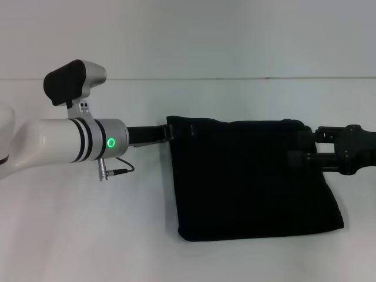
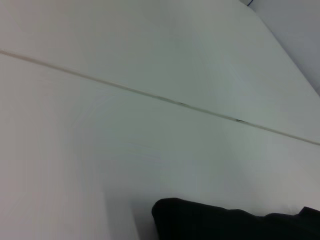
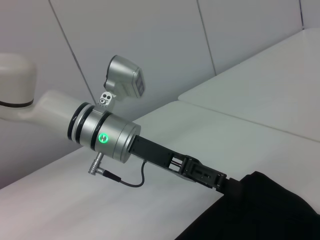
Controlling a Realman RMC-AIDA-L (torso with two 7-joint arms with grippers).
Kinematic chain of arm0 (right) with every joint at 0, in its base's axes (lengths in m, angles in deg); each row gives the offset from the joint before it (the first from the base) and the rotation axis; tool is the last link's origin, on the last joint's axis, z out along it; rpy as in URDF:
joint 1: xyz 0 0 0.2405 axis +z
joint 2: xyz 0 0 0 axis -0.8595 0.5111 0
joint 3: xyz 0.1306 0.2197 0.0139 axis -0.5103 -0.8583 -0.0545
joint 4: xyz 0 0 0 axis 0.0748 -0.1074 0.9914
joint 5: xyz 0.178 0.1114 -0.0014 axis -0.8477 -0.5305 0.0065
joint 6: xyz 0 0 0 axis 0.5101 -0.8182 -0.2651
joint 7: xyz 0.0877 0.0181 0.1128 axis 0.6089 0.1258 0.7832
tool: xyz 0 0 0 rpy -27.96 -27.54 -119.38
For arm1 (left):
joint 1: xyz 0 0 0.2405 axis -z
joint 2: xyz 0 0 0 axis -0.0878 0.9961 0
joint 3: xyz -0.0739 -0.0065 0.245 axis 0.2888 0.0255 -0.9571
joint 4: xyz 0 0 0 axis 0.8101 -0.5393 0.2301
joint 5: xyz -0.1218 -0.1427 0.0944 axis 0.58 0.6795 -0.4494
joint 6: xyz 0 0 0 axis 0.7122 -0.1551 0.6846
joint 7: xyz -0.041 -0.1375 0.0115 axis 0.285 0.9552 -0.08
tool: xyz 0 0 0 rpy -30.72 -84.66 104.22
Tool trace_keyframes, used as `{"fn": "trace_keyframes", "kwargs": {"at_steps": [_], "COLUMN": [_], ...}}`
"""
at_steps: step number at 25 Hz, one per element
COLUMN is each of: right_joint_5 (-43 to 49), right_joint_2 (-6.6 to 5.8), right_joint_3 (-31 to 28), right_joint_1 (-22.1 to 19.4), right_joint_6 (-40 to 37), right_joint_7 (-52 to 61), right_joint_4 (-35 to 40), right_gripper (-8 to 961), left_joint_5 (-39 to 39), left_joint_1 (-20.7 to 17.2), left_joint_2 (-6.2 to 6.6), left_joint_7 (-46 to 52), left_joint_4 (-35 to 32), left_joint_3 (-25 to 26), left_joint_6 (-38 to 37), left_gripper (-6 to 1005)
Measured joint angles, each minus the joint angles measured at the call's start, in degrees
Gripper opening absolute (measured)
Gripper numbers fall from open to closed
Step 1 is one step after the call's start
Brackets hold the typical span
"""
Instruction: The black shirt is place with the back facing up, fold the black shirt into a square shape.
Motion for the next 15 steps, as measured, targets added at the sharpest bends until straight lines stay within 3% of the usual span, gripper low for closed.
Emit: {"fn": "trace_keyframes", "kwargs": {"at_steps": [15], "right_joint_5": [0.0], "right_joint_2": [0.09], "right_joint_3": [0.0], "right_joint_1": [0.0], "right_joint_6": [0.6], "right_joint_7": [0.0], "right_joint_4": [0.0], "right_gripper": [745], "left_joint_5": [0.3], "left_joint_1": [0.1], "left_joint_2": [-0.18], "left_joint_7": [-3.3], "left_joint_4": [-0.6], "left_joint_3": [-0.8], "left_joint_6": [-0.3], "left_gripper": [883]}}
